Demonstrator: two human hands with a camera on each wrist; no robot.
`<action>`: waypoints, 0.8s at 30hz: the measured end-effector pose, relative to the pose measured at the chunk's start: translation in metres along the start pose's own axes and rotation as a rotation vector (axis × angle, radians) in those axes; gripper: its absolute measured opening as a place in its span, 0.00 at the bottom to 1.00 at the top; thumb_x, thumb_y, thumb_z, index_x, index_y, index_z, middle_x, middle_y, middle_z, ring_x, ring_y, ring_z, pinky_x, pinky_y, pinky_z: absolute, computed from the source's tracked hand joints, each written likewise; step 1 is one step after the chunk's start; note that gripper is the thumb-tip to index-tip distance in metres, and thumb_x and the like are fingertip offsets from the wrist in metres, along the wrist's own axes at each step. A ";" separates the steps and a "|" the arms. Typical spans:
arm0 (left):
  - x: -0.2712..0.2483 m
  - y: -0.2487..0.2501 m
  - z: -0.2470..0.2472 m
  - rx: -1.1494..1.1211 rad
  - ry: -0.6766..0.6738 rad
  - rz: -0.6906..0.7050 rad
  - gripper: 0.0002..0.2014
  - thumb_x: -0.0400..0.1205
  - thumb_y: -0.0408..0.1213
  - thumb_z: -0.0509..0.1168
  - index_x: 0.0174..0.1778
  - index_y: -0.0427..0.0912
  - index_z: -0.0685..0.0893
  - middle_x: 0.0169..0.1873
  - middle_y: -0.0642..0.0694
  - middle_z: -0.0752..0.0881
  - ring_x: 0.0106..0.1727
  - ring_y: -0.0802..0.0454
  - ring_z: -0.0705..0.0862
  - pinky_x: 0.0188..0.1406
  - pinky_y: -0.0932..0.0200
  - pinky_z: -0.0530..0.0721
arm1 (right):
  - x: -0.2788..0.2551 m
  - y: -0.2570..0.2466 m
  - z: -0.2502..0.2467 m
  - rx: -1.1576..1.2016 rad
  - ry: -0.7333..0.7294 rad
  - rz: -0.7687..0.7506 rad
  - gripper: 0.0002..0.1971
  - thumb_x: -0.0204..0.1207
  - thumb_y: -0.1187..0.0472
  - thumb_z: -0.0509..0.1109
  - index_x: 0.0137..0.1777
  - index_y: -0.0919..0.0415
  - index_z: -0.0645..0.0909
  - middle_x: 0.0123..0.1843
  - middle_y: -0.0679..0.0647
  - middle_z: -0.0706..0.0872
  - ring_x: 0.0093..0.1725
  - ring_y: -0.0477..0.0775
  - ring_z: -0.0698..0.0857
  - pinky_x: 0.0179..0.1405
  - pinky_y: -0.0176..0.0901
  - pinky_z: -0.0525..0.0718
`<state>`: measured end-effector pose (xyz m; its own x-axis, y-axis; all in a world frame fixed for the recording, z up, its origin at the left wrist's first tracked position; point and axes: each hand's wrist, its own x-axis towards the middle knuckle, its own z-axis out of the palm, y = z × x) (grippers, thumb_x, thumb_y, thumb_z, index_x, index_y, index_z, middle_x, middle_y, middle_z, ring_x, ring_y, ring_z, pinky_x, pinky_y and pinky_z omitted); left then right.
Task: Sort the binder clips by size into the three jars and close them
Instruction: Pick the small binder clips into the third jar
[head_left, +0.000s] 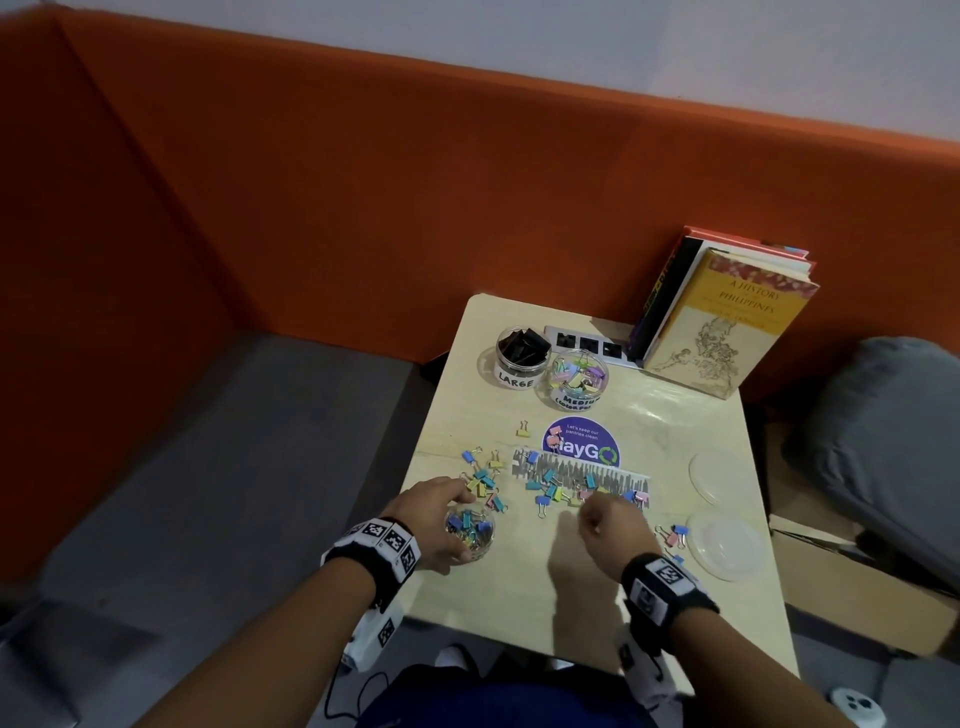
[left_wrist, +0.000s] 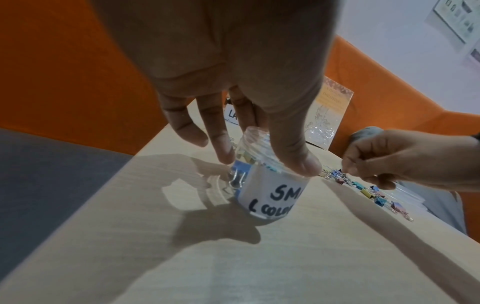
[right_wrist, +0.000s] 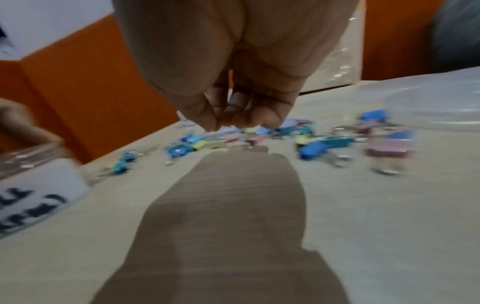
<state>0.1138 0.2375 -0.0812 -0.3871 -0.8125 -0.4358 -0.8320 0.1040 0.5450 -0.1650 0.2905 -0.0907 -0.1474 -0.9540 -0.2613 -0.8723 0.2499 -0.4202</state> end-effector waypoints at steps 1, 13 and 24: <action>0.001 0.000 0.000 -0.001 -0.002 0.003 0.31 0.62 0.46 0.85 0.60 0.58 0.80 0.64 0.62 0.79 0.61 0.57 0.79 0.59 0.58 0.83 | -0.002 0.015 -0.005 -0.028 0.007 0.046 0.11 0.77 0.63 0.66 0.36 0.50 0.74 0.42 0.48 0.80 0.40 0.50 0.79 0.33 0.33 0.69; 0.017 0.026 0.010 0.066 -0.051 0.063 0.32 0.59 0.51 0.85 0.57 0.61 0.79 0.63 0.62 0.80 0.62 0.55 0.80 0.62 0.55 0.81 | -0.038 0.081 -0.009 -0.088 -0.073 0.257 0.09 0.82 0.52 0.59 0.50 0.57 0.74 0.44 0.55 0.84 0.42 0.56 0.80 0.41 0.43 0.74; 0.018 0.032 0.015 0.079 -0.036 0.082 0.33 0.61 0.49 0.85 0.61 0.58 0.80 0.64 0.60 0.80 0.65 0.55 0.79 0.64 0.57 0.79 | -0.033 0.066 -0.013 0.057 0.059 0.191 0.04 0.80 0.58 0.67 0.52 0.56 0.79 0.48 0.52 0.81 0.49 0.55 0.81 0.44 0.41 0.72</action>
<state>0.0747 0.2347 -0.0821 -0.4676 -0.7787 -0.4182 -0.8252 0.2151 0.5222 -0.2240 0.3367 -0.0989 -0.3357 -0.8960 -0.2905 -0.7986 0.4343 -0.4166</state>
